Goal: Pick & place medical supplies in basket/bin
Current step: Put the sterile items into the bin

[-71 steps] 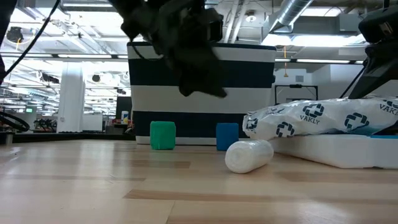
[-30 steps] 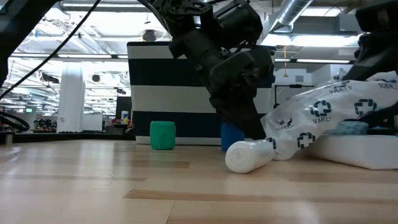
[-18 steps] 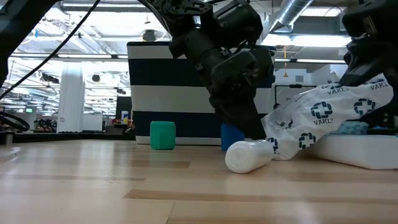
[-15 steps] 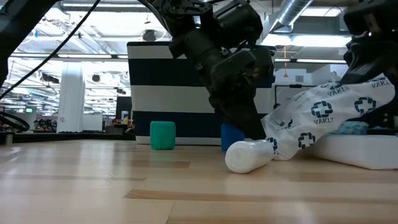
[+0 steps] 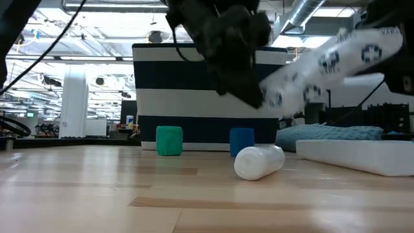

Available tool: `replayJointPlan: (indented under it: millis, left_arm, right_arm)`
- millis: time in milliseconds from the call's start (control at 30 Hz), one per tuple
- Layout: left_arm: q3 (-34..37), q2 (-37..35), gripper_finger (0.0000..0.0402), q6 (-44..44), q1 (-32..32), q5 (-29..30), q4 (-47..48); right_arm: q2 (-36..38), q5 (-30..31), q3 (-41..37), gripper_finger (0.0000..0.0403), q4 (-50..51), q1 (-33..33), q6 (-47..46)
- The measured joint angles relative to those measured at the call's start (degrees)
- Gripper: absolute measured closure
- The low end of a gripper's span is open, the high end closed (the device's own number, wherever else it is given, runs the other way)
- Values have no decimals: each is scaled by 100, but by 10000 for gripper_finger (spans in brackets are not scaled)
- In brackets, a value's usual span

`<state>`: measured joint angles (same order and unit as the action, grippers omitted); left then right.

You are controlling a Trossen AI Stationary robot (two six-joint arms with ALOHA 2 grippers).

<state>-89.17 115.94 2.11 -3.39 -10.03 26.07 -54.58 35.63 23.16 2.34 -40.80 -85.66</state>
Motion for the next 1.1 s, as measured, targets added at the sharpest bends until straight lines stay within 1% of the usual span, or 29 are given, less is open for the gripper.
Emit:
replayJointPlan:
  millis: [100, 267, 433, 567, 667, 800, 867, 933, 1100]
  left_arm:
    - [0, -362, 333, -64, -29, 40, 402]
    - [0, -1054, 333, -55, -120, 102, 1085]
    - [0, -1686, 333, 166, -277, 509, 1442]
    - [0, -2191, 333, 363, -441, 597, 1589]
    - [0, -2625, 333, 574, -589, 863, 1606]
    - [3, -3175, 333, 731, -874, 1463, 1577]
    - [86, -3475, 333, 767, -1046, 1802, 1314]
    - [357, -3818, 333, 765, -1232, 2045, 810]
    - [1595, -4752, 333, 760, -1498, 2194, -643]
  right_arm:
    - [295, 90, 75, 242, -17, 19, 379]
    - [573, 213, 488, 242, -27, 148, 1378]
    - [563, 208, 1054, 242, 21, 430, 2499]
    - [550, 203, 1512, 242, 58, 707, 3400]
    - [548, 290, 1823, 242, 62, 951, 4008]
    - [548, 346, 2229, 242, 61, 1301, 4705]
    - [532, 344, 2418, 242, 63, 1467, 4996]
    - [442, 341, 2635, 242, 65, 1649, 5280]
    - [22, 102, 3375, 242, 240, 2082, 5832]
